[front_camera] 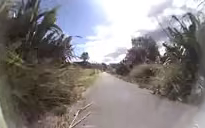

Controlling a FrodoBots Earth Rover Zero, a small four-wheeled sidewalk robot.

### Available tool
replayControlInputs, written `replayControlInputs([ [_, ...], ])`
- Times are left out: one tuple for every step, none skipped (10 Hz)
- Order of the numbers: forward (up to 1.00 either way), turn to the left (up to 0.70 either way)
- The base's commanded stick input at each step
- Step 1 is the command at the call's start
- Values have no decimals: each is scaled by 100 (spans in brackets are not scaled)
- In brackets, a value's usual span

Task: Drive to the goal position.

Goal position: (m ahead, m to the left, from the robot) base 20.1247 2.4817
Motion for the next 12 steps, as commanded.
replayControlInputs([
  [70, -3],
  [70, -2],
  [70, 0],
  [70, 0],
  [70, 0],
  [70, 0],
  [70, 0],
  [70, 0],
  [70, 0],
  [70, 0],
  [70, 0],
  [70, 0],
])
